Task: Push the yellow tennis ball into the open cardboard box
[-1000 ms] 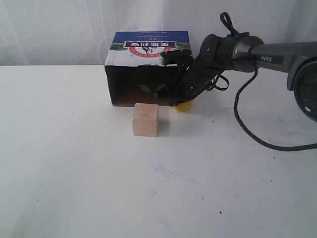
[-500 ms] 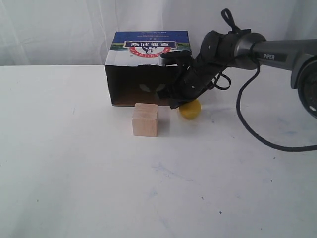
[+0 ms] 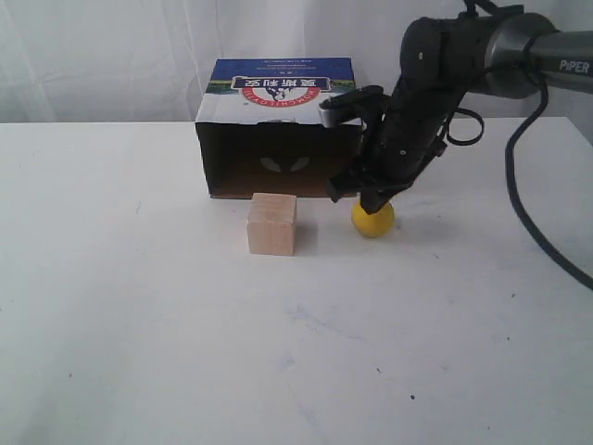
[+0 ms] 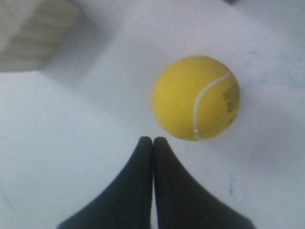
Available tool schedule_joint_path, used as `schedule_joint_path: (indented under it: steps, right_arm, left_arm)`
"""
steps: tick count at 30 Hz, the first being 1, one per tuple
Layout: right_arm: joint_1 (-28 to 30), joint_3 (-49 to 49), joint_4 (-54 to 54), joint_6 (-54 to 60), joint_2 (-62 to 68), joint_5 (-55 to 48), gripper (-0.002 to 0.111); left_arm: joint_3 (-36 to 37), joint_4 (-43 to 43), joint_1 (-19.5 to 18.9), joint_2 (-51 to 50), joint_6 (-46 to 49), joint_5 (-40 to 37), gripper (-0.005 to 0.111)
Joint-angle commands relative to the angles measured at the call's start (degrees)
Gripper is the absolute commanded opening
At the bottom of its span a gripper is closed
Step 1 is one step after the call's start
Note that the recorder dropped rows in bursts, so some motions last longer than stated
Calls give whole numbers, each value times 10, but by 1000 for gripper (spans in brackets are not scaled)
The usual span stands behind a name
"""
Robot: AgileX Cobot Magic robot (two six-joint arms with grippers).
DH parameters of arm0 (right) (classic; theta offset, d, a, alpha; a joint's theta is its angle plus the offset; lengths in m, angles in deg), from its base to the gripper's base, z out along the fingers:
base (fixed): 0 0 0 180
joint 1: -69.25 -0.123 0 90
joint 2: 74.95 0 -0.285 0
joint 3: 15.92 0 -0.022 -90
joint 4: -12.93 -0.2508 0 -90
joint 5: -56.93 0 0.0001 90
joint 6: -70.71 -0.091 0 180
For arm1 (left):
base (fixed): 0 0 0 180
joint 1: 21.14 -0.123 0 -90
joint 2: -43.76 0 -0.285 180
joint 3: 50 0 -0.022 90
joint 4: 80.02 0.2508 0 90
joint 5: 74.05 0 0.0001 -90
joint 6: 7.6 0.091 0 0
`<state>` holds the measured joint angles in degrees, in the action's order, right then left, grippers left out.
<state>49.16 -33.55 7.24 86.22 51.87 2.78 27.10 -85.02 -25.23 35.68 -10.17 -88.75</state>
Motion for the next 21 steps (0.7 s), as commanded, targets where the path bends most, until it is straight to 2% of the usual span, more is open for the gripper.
schedule_joint_path:
  steps: [1,8,14,21]
  right_arm:
    - [2,35,96,-69,-5,36,0]
    - [2,37,113,-82,4,91,0]
    - [2,37,108,-82,21,92,0]
    - [0,34,68,-79,22,174,0]
  left_arm:
    - [1,-6,3,3,-1,0,0]
    - [1,-6,3,3,-1,0,0]
    - [1,-6,3,3,-1,0,0]
    - [1,-6,3,3,-1,0,0]
